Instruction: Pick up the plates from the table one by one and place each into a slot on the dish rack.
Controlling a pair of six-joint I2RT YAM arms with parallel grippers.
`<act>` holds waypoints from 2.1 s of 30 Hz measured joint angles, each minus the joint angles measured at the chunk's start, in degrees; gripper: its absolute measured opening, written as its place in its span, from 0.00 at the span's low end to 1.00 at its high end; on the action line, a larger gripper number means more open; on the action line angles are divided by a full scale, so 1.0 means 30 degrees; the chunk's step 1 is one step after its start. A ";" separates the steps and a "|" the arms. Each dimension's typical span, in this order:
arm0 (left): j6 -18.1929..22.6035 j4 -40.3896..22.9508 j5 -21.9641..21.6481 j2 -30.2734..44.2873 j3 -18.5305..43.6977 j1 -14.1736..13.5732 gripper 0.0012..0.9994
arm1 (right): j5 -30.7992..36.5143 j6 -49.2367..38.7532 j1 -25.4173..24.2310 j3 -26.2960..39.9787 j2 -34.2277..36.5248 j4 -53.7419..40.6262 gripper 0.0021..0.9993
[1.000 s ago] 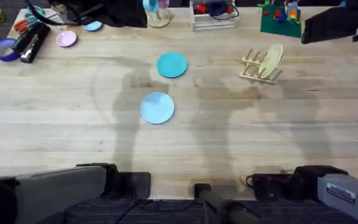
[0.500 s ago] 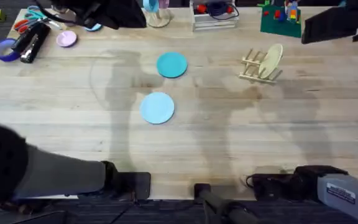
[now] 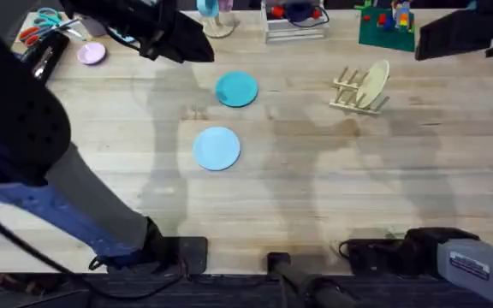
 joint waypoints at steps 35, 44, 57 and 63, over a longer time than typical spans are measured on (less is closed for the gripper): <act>0.1669 0.1759 0.2497 0.5091 0.0000 0.1331 0.04 | 0.0000 0.0000 0.0000 0.0000 0.0000 0.0005 1.00; 0.1705 0.1959 0.2533 0.5091 0.0000 0.0655 0.04 | 0.0000 0.0000 0.0000 0.0000 0.0000 0.0005 1.00; 0.1676 0.2791 0.2547 0.5091 -0.0132 0.0539 0.04 | 0.0000 0.0000 0.0000 0.0000 0.0000 0.0005 1.00; 0.1083 0.4755 0.2540 0.5091 -0.1399 0.0539 0.04 | 0.0000 0.0000 0.0000 0.0000 0.0000 0.0005 1.00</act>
